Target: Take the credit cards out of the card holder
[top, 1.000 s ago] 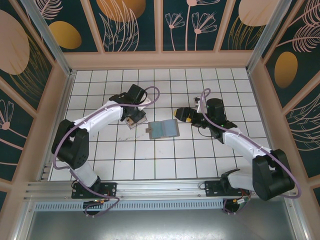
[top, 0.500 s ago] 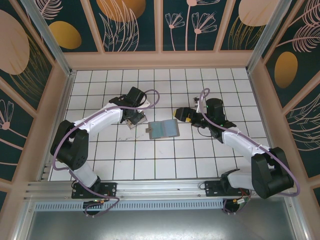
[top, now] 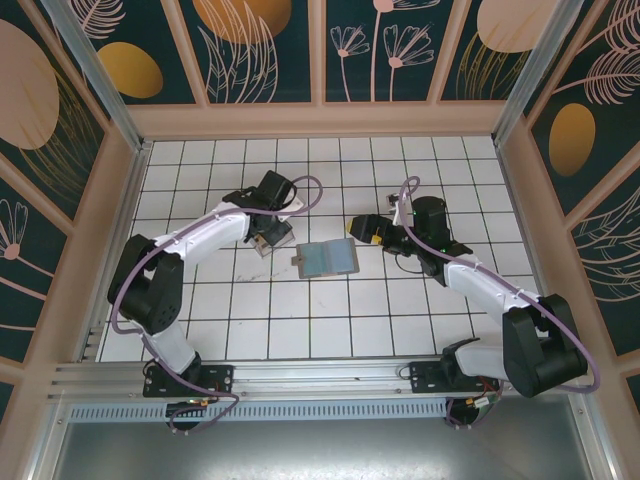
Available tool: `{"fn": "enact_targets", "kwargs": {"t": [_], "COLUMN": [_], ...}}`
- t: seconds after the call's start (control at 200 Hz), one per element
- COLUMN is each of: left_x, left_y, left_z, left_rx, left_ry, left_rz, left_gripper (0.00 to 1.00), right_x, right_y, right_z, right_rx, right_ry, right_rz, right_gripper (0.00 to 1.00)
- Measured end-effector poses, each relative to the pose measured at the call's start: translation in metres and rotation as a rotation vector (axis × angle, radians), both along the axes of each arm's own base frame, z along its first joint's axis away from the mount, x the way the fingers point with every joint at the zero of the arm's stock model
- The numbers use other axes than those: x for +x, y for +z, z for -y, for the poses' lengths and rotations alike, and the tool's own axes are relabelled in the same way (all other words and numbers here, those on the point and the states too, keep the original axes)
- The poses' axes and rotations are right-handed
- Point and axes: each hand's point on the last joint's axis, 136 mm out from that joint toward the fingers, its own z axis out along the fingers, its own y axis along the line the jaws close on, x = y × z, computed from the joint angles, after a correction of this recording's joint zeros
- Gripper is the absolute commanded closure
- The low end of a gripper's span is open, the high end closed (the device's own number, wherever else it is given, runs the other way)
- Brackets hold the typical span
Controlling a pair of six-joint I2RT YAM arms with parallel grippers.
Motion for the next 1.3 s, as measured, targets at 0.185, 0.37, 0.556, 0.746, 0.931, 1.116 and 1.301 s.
{"fn": "enact_targets", "kwargs": {"t": [0.185,0.37,0.556,0.746,0.931,1.116,1.301], "left_x": [0.003,-0.001,-0.005,-0.004,0.003,-0.008,-0.027], "left_y": [-0.004,-0.013,-0.021,-0.001,0.046,0.093,0.107], "left_z": [0.002,-0.005,-0.02,-0.025,-0.026,-0.027,-0.018], "left_rx": [0.005,0.033,0.088,0.049,-0.09,-0.299,-0.53], "left_ry": [0.0,0.012,0.046,0.108,0.239,0.354,0.447], "left_rz": [-0.007,-0.017,-0.001,0.061,0.199,0.281,0.236], "left_gripper": [0.95,0.68,0.58,0.36,0.2,0.2,0.2], "right_x": [0.0,0.0,0.0,0.001,0.008,0.018,0.015], "right_y": [0.0,0.0,0.0,-0.006,-0.019,-0.04,-0.075], "right_z": [0.0,0.0,0.0,0.0,0.002,0.007,0.011], "right_rx": [0.0,0.0,0.005,-0.002,-0.052,-0.151,-0.28], "right_ry": [0.0,0.0,-0.004,-0.005,-0.032,-0.088,-0.128], "right_rz": [0.0,-0.001,-0.01,-0.026,-0.064,-0.106,-0.185], "right_gripper": [0.01,0.01,0.01,0.02,0.17,0.55,0.64]}}
